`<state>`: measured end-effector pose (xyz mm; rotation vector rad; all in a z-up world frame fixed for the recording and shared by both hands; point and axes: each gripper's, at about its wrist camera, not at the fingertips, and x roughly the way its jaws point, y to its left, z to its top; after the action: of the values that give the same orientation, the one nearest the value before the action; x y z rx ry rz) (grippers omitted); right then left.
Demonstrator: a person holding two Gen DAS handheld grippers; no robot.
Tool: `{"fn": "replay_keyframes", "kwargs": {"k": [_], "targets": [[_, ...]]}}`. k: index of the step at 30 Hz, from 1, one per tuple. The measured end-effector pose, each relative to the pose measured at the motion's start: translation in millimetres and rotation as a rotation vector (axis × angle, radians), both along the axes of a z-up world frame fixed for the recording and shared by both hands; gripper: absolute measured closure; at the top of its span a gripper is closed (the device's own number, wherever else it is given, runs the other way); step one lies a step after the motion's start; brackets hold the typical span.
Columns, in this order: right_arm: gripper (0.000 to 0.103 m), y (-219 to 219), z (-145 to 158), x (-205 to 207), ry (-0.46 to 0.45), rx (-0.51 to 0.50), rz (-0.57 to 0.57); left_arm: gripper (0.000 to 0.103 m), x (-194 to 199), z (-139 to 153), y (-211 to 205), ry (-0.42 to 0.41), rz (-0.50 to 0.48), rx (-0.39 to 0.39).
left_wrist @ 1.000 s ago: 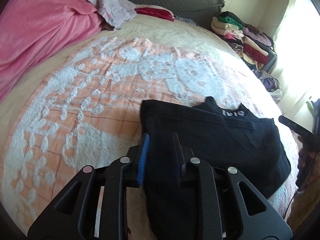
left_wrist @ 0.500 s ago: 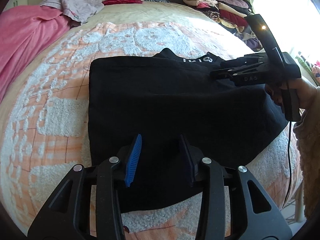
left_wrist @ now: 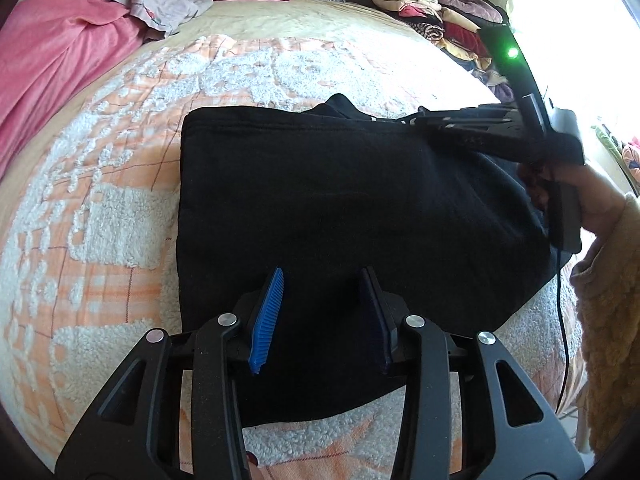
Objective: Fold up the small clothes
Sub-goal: 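Press the folded shirt with the left tool while the right tool holds the collar, then open both tools and pull them back from the folded black sweatshirt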
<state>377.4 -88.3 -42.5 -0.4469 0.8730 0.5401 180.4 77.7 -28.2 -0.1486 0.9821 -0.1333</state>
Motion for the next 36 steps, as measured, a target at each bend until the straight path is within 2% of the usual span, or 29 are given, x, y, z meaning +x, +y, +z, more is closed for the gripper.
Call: {"fn": "replay_keyframes", "kwargs": {"k": [3,6,8,10,13,14,15,16,19,22,25,28,32,36], "targets": [[0.063,-34.3,18.9,-3.3,-0.029,0.134,-0.089,0.071,-3.0,2.7,0.5,-0.004,0.006,0.006],[0.063,-89.4,40.9,-7.4,-0.083,0.224,-0.246,0.070,-7.7,11.0,5.6,-0.030,0.024,-0.011],[0.060,-126.0,43.4,-6.8,-0.084,0.209,-0.350,0.070,-8.0,17.5,7.9,-0.050,0.039,-0.018],[0.057,-147.5,34.9,-4.2,-0.055,0.164,-0.405,0.066,-5.1,21.5,7.6,-0.056,0.044,-0.022],[0.056,-166.2,10.7,0.2,0.052,0.128,-0.469,0.065,5.1,21.3,2.1,-0.047,0.044,-0.012],[0.057,-169.6,3.3,-0.3,0.078,0.135,-0.479,0.064,8.0,20.3,0.2,-0.042,0.043,-0.005],[0.083,-169.8,-3.0,-2.2,0.096,0.159,-0.472,0.063,12.2,17.2,-2.5,-0.028,0.045,0.014],[0.098,-173.5,-4.3,-6.3,0.104,0.201,-0.468,0.063,15.6,14.4,-3.9,-0.011,0.051,0.032],[0.096,-182.6,2.8,-7.8,0.050,0.220,-0.525,0.061,20.9,3.8,0.1,0.030,0.075,0.046],[0.095,-188.2,-4.6,-5.2,0.070,0.197,-0.544,0.061,18.2,-0.3,5.0,0.033,0.083,0.034],[0.075,-185.2,-5.5,-14.3,0.019,0.105,-0.555,0.061,15.4,1.3,6.1,0.028,0.090,0.039],[0.073,-189.8,11.6,-36.7,-0.011,0.167,-0.555,0.060,12.2,2.4,7.3,0.028,0.097,0.043],[0.048,-176.2,38.4,-82.1,-0.075,0.239,-0.444,0.059,10.1,4.6,7.1,0.028,0.106,0.043],[0.044,-159.7,42.7,-117.9,-0.043,0.257,-0.354,0.057,6.4,6.6,7.7,0.029,0.112,0.048]]}}
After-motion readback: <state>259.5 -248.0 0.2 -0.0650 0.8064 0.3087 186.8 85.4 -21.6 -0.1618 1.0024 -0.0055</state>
